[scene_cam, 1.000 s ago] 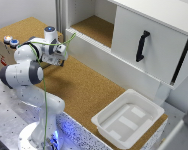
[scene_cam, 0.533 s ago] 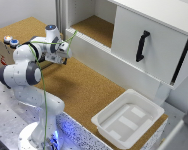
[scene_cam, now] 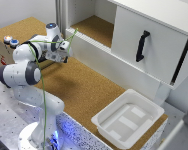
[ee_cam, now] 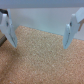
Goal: Close the cabinet drawer
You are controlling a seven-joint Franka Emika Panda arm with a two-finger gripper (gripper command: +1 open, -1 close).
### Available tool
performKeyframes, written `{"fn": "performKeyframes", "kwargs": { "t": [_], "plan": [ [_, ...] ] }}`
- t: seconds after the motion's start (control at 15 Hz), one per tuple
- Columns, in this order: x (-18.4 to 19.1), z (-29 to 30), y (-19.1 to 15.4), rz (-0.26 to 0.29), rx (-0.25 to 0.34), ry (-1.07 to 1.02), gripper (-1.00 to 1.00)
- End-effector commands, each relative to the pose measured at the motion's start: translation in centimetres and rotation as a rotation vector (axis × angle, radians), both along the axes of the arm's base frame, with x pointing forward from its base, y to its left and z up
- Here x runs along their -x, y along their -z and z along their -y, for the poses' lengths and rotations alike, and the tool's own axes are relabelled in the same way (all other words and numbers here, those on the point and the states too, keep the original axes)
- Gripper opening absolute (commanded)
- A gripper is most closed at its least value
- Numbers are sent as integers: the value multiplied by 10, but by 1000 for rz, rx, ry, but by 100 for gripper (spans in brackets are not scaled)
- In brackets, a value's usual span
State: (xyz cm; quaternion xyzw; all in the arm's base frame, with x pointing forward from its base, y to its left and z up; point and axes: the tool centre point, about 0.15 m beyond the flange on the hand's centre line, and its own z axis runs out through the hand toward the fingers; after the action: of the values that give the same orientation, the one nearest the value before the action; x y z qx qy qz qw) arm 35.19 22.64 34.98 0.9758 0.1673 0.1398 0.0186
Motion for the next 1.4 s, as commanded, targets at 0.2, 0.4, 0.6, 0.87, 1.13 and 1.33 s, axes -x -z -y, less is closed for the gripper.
{"fn": "performKeyframes", "kwargs": {
  "t": [0.2,0.4,0.6,0.87,1.13,1.33],
  "plan": [
    [-9,-4,-7,-36,77,31,100],
    [-9,-4,-7,-36,77,31,100],
    [-9,-4,-7,-36,77,31,100],
    [-11,0,-1,17,-13,-49,100],
    [-30,17,-10,55,-15,-40,100],
    [-43,43,-18,78,-13,6,100]
  ]
}}
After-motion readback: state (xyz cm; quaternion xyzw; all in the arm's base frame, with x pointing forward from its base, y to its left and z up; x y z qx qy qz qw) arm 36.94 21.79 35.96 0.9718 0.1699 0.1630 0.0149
